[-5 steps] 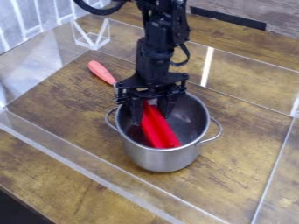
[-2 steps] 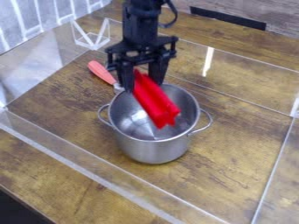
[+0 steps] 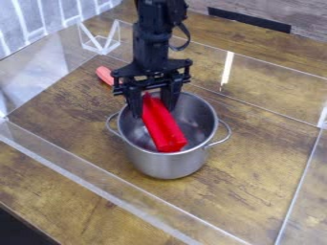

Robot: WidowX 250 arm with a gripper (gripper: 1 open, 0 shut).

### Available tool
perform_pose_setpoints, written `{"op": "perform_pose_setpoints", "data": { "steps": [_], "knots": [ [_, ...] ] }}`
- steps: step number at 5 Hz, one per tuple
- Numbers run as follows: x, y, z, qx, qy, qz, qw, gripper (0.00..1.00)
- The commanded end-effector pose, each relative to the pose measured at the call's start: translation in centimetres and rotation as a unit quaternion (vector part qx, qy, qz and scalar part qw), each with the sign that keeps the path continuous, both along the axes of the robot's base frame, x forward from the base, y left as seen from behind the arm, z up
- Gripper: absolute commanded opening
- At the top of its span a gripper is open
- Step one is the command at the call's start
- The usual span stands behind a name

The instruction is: Remove the red object from the silver pot and put it on the table

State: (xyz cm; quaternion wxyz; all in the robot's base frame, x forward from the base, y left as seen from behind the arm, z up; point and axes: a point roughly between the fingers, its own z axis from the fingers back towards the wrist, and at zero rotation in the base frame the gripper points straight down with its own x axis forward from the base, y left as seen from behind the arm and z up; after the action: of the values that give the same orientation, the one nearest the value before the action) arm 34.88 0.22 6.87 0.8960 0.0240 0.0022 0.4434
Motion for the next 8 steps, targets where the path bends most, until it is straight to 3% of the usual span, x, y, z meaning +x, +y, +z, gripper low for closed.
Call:
{"op": "perform_pose_setpoints", "data": {
  "steps": [1, 3, 5, 7, 8],
  "knots": [
    [0.7, 0.0, 1.4, -0.002, -0.039, -0.021, 0.999, 0.0],
    [-0.2, 0.3, 2.6, -0.008, -0.04, -0.031, 0.9987, 0.0],
    [-0.1, -0.3, 4.7, -0.017, -0.042, -0.057, 0.9974, 0.0],
    [1.7, -0.3, 5.2, -0.018, -0.042, -0.064, 0.9969, 0.0],
    [1.4, -0.1, 7.8, -0.025, -0.054, -0.057, 0.9966, 0.0]
  ]
}}
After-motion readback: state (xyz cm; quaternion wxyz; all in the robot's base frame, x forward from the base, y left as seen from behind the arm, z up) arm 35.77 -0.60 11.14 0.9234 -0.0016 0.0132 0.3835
